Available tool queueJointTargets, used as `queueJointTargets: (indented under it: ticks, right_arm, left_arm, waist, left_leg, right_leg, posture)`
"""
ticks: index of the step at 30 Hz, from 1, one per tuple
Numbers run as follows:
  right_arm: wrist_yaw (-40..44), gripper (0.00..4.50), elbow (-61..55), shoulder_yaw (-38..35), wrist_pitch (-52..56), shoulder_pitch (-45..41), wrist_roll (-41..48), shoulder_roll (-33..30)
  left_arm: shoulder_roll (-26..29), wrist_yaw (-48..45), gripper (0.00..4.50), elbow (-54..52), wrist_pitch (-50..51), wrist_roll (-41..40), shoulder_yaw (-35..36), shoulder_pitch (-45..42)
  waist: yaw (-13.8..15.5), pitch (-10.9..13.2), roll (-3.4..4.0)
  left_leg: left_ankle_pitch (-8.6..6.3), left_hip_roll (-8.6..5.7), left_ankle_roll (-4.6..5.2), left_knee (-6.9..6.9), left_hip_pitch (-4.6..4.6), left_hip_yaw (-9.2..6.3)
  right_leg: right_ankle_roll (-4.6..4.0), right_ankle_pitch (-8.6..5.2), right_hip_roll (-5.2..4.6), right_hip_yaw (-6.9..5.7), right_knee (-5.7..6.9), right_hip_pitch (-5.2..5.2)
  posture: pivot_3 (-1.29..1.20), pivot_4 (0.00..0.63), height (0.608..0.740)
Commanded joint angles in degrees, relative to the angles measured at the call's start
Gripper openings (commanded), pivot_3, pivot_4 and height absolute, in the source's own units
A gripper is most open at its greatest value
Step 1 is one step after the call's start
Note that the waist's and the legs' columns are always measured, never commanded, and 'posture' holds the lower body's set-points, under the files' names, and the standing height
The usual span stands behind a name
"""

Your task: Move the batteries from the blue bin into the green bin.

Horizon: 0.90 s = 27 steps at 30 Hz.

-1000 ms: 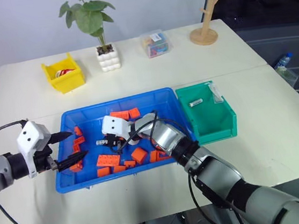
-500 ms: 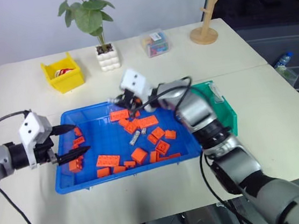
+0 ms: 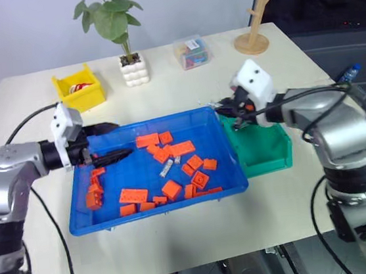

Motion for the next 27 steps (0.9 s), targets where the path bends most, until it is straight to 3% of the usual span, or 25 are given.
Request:
queueJointTargets:
  ticks: [1,13,22,27]
  right_arm:
    - [-1.51,0.11,-5.53,-3.99,2.81,1.56,2.29,-2.98]
    - [-6.01,0.11,-4.98,-9.03,0.02,12.16,4.51,-9.48]
    - [-8.39,4.48,-0.70,-8.87,-5.12,15.39,4.21,-11.36]
    - [-8.06,4.48,1.57,-6.05,-8.46,10.28,4.20,-12.05]
  left_arm:
    - [-0.39,-1.45,4.50,2.25,-1.65,0.93,-1.02,-2.44]
    - [-2.69,-3.21,4.50,6.98,-2.62,2.16,-3.13,-9.05]
    - [-2.50,-3.59,4.50,6.13,-2.27,2.35,-3.03,-8.31]
    - [-2.03,-3.43,4.50,4.79,-2.48,2.70,-2.91,-6.63]
  waist:
    - [0.06,0.01,-0.02]
    - [1.17,0.14,-0.24]
    - [1.12,0.14,-0.24]
    - [0.92,0.16,-0.25]
  left_leg:
    - [0.00,0.00,0.00,-0.01,-0.01,0.00]
    - [0.00,0.00,0.00,0.03,-0.03,0.05]
    - [0.00,0.00,0.00,0.03,-0.02,0.07]
    - [0.00,0.00,0.01,0.04,-0.01,0.10]
  right_leg:
    - [0.00,0.00,0.01,0.00,-0.01,0.00]
    - [0.01,0.00,0.00,0.02,-0.04,0.01]
    - [0.01,0.00,0.00,0.04,-0.05,0.02]
    - [0.01,0.00,0.00,0.05,-0.06,0.04]
  posture:
    - [0.00,0.150,0.740]
    - [0.00,0.150,0.740]
    - [0.00,0.150,0.740]
    - [0.00,0.150,0.740]
